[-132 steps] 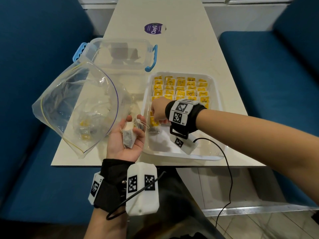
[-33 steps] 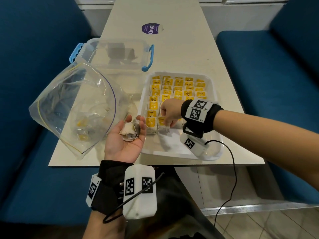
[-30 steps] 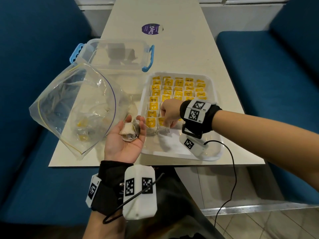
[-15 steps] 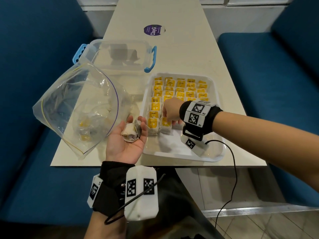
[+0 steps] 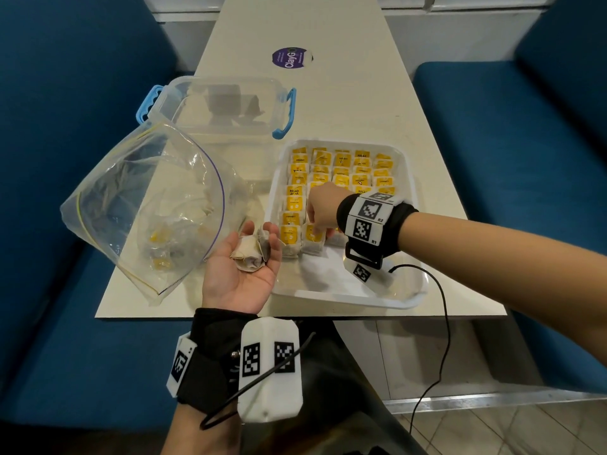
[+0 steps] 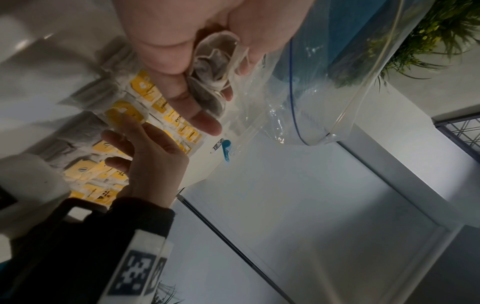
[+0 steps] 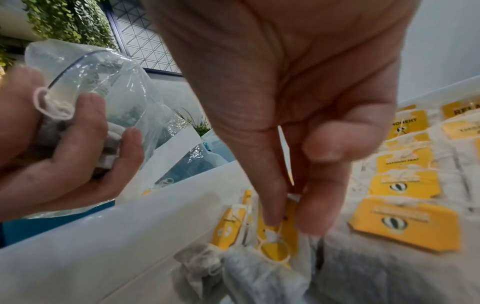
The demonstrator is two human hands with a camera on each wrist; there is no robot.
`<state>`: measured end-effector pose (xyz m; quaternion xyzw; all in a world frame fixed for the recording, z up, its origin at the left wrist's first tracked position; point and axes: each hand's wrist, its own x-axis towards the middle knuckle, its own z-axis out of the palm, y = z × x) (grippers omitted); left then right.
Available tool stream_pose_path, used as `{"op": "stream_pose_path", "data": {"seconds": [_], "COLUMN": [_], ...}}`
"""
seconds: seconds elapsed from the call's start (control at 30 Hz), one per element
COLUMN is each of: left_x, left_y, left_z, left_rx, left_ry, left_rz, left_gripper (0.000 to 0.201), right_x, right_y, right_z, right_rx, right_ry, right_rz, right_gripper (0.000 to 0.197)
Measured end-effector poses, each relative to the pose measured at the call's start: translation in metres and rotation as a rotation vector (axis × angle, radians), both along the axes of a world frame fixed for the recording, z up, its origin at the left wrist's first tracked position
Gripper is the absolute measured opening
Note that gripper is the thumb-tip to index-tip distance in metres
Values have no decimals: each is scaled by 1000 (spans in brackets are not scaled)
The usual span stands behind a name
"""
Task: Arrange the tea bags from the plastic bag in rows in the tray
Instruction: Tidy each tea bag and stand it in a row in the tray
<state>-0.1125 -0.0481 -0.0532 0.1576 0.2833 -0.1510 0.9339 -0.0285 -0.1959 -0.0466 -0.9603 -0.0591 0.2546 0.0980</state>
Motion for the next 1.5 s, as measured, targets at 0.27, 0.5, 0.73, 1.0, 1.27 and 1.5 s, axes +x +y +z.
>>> {"op": "stream_pose_path", "data": {"seconds": [0.27,0.5,0.73,1.0,1.27,1.5], "left_x": [-1,-4,-5,-3,-1,-4], "left_y": [-3,-14,-25,-38,-45,-49], "left_z": [1,13,17,15,16,15], "left_rx": [-10,-35,-29,27,63,79], "left_ry": [-27,-58,-52,-87,-86,-113], "left_rz": [-42,-93,-168,-200,-201,-221], "left_gripper": [31,33,39,40,32,31], "right_x": [5,-28,-55,-60,-59,-59], "right_y": [-4,-3,-2,-9,-10,-12], "right_z": [7,58,56,55,48,49], "right_rx": [4,449,230,229,321,464], "right_ry": [-96,-424,-414,-411,-301,-323], "right_rz": [25,226,511,413,368,183], "right_gripper": [33,19,35,29,27,16]}}
